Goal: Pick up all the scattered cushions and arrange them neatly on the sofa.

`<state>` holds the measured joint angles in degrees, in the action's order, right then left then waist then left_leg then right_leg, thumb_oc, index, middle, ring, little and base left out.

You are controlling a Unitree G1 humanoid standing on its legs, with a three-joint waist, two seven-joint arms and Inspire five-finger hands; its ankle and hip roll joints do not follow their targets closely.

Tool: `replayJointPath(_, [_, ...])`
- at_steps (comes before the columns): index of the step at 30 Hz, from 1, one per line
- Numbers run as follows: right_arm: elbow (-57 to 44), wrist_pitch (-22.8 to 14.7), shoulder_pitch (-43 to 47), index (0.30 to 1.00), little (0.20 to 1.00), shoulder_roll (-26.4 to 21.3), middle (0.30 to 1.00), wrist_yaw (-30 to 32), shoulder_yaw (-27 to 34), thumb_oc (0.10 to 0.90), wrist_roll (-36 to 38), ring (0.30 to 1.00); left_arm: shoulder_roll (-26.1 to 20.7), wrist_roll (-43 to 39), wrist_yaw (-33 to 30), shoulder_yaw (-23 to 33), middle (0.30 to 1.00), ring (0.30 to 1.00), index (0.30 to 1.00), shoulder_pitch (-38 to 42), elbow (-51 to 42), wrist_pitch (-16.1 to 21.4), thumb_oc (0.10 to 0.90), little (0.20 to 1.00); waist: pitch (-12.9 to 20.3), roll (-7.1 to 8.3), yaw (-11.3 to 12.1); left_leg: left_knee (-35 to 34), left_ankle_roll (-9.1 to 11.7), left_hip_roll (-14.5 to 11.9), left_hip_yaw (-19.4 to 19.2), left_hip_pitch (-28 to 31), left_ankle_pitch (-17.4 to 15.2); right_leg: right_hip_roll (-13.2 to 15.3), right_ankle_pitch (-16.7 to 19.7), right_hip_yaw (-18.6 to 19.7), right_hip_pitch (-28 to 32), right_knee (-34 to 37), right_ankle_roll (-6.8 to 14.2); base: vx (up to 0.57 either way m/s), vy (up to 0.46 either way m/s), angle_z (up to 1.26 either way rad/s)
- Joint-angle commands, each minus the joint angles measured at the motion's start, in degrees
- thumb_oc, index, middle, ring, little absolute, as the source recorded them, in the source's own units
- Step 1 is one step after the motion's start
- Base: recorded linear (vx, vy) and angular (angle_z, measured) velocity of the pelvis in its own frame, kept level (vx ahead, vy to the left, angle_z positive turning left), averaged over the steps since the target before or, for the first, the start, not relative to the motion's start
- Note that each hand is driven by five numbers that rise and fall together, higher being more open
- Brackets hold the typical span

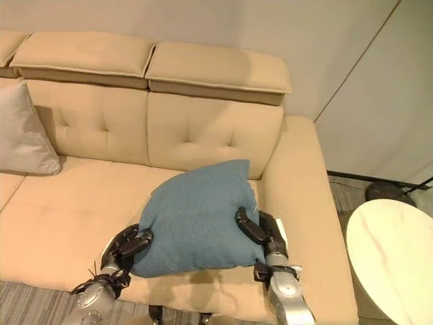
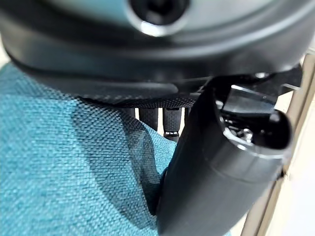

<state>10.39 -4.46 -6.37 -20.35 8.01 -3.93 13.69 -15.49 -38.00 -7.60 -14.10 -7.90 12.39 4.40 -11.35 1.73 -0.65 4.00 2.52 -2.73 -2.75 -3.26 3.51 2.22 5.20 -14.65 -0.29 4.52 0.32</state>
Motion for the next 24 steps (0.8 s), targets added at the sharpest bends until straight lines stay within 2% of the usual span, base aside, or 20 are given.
replayJointPath(1, [-9.2,-9.9,6.9,0.300,0.300,0.7,0.300,1.0,-0.1,0.400,-3.4,0.300,-0.1,5.1,3.8,0.1,0.300,0.300,0.300,8.3,-11.5,8.6,0.400,0.300,6.1,1.09,-0.4,0.7,-0.7,1.7,0.3,0.9,-8.9,1.1,-7.1,3.3,1.8,-2.5,4.4,0.07,0.026,0.16])
replayJointPath(3, [-8.9,-10.2,8.1,0.300,0.300,0.5,0.300,1.5,-0.6,0.400,-3.8,0.300,-0.8,6.3,3.1,-0.1,0.300,0.300,0.300,9.7,-11.7,9.3,0.400,0.300,5.8,0.92,-0.5,0.0,-0.8,1.7,0.3,0.7,-8.6,1.1,-6.7,3.8,1.2,-2.1,4.5,-0.02,0.026,-0.09])
replayJointPath(10, [-7.9,-11.6,19.1,0.300,0.300,-0.7,0.300,6.0,-3.7,0.400,-6.9,0.300,-3.1,10.8,-1.4,-1.0,0.300,0.300,0.300,20.3,-12.8,12.8,0.400,0.300,5.7,-0.29,-0.6,-5.8,-1.4,1.8,-0.9,-4.0,-6.0,0.7,-3.5,6.2,-6.9,0.1,5.5,-0.11,0.033,-0.09])
replayJointPath(13, [-7.6,-12.8,29.4,0.300,0.300,-2.1,0.300,11.7,-5.8,0.400,-12.1,0.300,-4.8,14.4,-6.6,-2.0,0.300,0.300,0.300,31.5,-12.9,16.1,0.400,0.300,5.6,-0.34,-0.2,-7.4,-1.5,2.0,-0.8,-8.2,-4.7,0.6,-1.9,7.4,-12.0,0.5,6.2,-0.15,0.026,-0.15])
replayJointPath(14, [-7.5,-12.8,29.6,0.300,0.300,-2.1,0.300,11.8,-5.8,0.400,-12.2,0.300,-4.8,14.4,-6.6,-2.0,0.300,0.300,0.300,31.7,-12.8,16.1,0.400,0.300,5.7,-0.26,-0.3,-7.4,-1.5,2.1,-0.8,-8.5,-4.4,0.7,-1.7,7.4,-12.3,0.5,6.2,-0.12,0.012,-0.01])
replayJointPath(15, [-6.7,-13.2,35.4,0.300,0.300,-3.5,0.300,15.3,-6.8,0.400,-15.2,0.300,-6.2,17.1,-10.0,-2.6,0.300,0.300,0.300,38.3,-12.9,18.0,0.400,0.300,5.6,0.00,0.0,-7.7,-1.5,2.3,-0.5,-10.8,-3.9,0.6,-1.0,8.0,-14.8,0.5,6.5,-0.11,0.005,0.01])
replayJointPath(17, [-6.0,-13.1,40.4,0.300,0.300,-5.9,0.300,18.6,-7.5,0.400,-18.8,0.300,-7.2,20.1,-13.4,-3.0,0.300,0.300,0.300,43.9,-12.6,19.3,0.400,0.300,5.7,0.34,0.2,-8.0,-1.3,2.7,-0.4,-13.2,-3.1,0.8,-0.4,8.2,-17.2,0.5,6.7,-0.11,0.003,0.03])
replayJointPath(24, [-6.8,-11.4,48.4,0.300,0.300,-11.6,0.300,28.0,-6.8,0.400,-29.5,0.300,-5.7,29.2,-22.9,-3.1,0.300,0.300,0.300,50.5,-13.8,21.1,0.400,0.300,5.8,0.79,0.0,-9.0,-0.1,3.9,0.5,-19.0,-0.4,1.8,0.8,7.0,-23.3,0.5,7.1,-0.02,-0.005,0.09])
